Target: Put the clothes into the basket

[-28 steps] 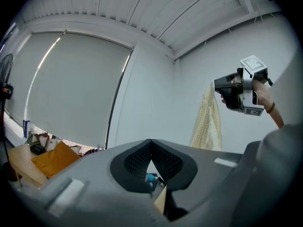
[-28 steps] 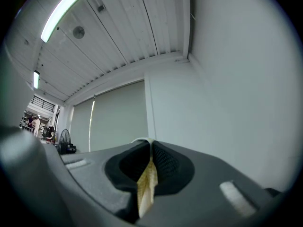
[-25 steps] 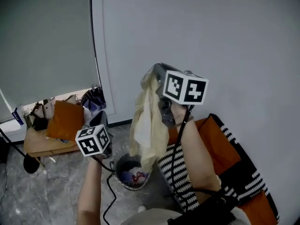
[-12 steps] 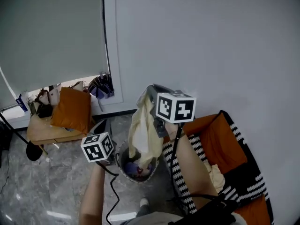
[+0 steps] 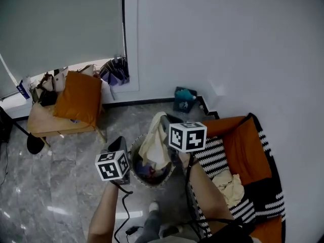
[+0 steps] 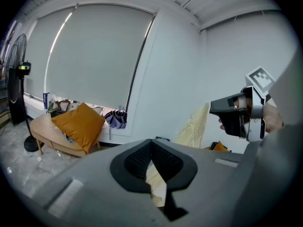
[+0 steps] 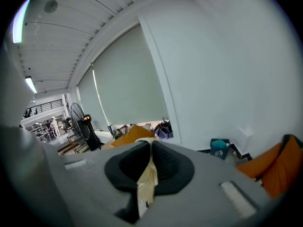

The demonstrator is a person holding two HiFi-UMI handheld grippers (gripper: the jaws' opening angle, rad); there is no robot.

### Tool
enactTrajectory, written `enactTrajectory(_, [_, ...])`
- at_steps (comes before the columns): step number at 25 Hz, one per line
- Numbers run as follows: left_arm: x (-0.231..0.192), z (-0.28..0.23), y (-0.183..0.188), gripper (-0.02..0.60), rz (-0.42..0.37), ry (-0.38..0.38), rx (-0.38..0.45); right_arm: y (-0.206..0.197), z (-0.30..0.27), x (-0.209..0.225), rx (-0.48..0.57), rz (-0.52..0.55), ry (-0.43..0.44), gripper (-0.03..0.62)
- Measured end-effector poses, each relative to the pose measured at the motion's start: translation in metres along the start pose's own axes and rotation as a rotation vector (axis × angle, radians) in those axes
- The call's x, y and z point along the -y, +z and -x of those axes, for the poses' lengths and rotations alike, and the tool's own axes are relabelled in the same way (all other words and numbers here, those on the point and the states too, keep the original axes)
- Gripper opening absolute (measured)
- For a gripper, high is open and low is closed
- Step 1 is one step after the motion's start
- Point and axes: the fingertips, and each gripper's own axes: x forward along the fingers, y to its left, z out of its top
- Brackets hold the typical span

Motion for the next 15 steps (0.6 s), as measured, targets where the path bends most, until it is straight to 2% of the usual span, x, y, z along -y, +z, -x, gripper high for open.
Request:
enactTrajectory(9, [-0.038,-0.036,-0.077,-0.005,0.06,0.023,-0.122,-0.121,-0.061,0.016,-0.175,-0.046,-0.03,0.02])
enactTrajectory(15, [-0.055,-0.06,-0.146,-0.005,0.102,0.028,-0.235,-0.197,-0.09,0.033,-0.293,-0.083,-0.052,0.019])
